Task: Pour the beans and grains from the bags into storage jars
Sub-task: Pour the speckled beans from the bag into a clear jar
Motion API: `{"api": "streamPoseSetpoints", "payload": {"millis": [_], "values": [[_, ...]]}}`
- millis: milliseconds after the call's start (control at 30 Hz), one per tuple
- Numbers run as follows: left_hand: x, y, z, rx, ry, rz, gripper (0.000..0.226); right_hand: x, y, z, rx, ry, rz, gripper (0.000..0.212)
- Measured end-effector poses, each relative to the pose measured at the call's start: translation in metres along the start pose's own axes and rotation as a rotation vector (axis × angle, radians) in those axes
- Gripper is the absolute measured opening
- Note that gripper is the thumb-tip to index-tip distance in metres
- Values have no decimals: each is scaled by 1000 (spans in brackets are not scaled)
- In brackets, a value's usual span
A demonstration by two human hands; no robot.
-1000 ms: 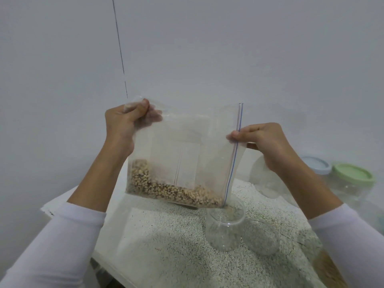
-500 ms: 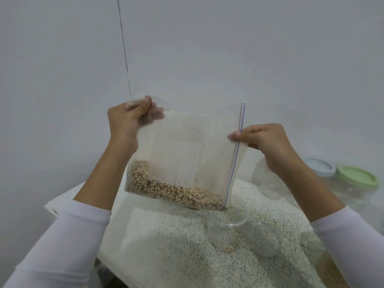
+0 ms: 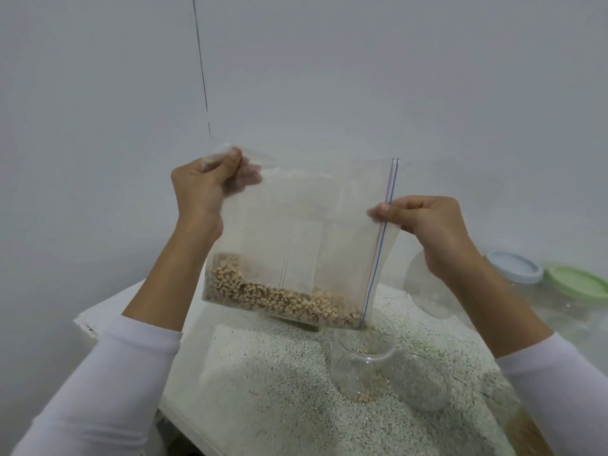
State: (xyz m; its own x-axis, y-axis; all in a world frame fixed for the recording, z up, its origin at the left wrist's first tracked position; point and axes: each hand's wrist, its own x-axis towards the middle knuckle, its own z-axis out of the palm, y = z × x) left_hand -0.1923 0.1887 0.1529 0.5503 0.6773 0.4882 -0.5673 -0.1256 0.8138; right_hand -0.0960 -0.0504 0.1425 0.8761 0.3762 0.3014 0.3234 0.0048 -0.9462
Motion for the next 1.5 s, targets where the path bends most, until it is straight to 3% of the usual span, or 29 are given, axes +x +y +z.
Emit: {"api": "streamPoseSetpoints", "payload": {"millis": [100,200,500,600,1500], "values": [[0,-1,2,28,-38,-10,15,-1,1,1,-42,-71,13,2],[-1,-4,2,2,-18,-4,14,0,3,0,1,-18,-17,4],[1,-2,5,51,-81,39,13,0,6,-1,-32,-81,-31,4],[2,-5,7,29,-39,49,13,0,7,-1,17,-16,-45,4],[12,-6,4,-2,-28,76,13,8,1,7,5,-38,-56,2]]}}
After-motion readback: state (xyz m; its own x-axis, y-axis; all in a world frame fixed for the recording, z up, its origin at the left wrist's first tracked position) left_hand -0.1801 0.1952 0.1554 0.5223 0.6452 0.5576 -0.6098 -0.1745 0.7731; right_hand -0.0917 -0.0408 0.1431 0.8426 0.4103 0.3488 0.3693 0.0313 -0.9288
